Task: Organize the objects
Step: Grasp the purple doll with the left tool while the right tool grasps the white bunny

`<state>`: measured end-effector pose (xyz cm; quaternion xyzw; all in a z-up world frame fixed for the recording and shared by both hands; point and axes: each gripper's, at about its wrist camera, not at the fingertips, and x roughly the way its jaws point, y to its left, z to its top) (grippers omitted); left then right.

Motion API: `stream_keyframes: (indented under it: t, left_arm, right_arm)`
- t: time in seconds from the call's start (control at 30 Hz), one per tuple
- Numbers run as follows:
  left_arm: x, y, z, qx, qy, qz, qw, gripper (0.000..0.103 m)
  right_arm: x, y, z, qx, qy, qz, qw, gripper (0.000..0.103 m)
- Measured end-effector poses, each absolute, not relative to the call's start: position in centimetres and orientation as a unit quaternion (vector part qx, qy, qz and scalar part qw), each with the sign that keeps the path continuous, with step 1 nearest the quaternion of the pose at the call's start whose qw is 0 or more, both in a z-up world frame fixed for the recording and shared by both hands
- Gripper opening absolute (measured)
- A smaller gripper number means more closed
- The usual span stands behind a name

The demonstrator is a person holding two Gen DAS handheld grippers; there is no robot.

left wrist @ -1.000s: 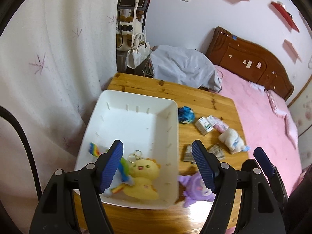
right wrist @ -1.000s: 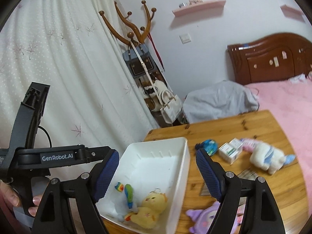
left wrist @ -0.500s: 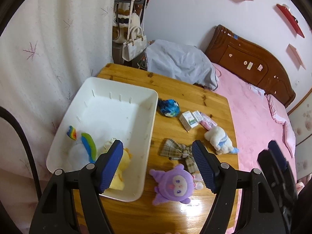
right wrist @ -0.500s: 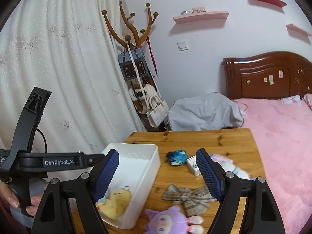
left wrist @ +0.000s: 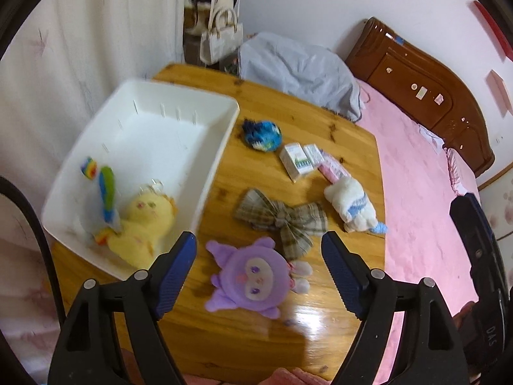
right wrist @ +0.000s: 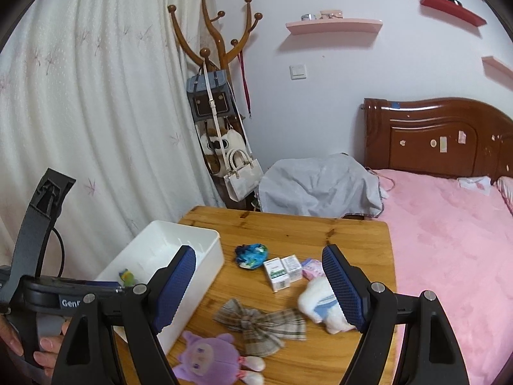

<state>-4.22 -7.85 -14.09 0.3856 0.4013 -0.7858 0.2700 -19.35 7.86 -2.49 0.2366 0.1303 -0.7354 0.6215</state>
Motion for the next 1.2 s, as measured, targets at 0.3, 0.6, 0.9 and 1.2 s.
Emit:
stream_keyframes:
  t: [0.3,0.6,0.9,1.2]
  left_arm:
    - [-7.0,-6.2,-18.1,0.414,0.460,-0.742,0.259,0.083]
    - [-8.6,-6.3,-22.8,0.440,0.506,-0.692,0.269,0.083]
    - [-8.9,-6.3,-25.8,0.471,0.505,-0.659,0.297,0.085]
    - [-8.4,-6.5,-27.8,0.485,0.513,-0.636,0.311,0.089]
  right_arm:
    - [-21.9,6.7,-4.2,0.239,0.183,-0.717,0.629,0.082]
    - [-24.3,4.9,-6.6,0.272,0.216,-0.692,0.633,0.082]
    - [-26.6,2.8,-10.0,0.319,0.248,-0.663,0.630,0.082]
    - [-28.3,0.8,-13.3,0.347,0.269,-0.651,0.619,0.082]
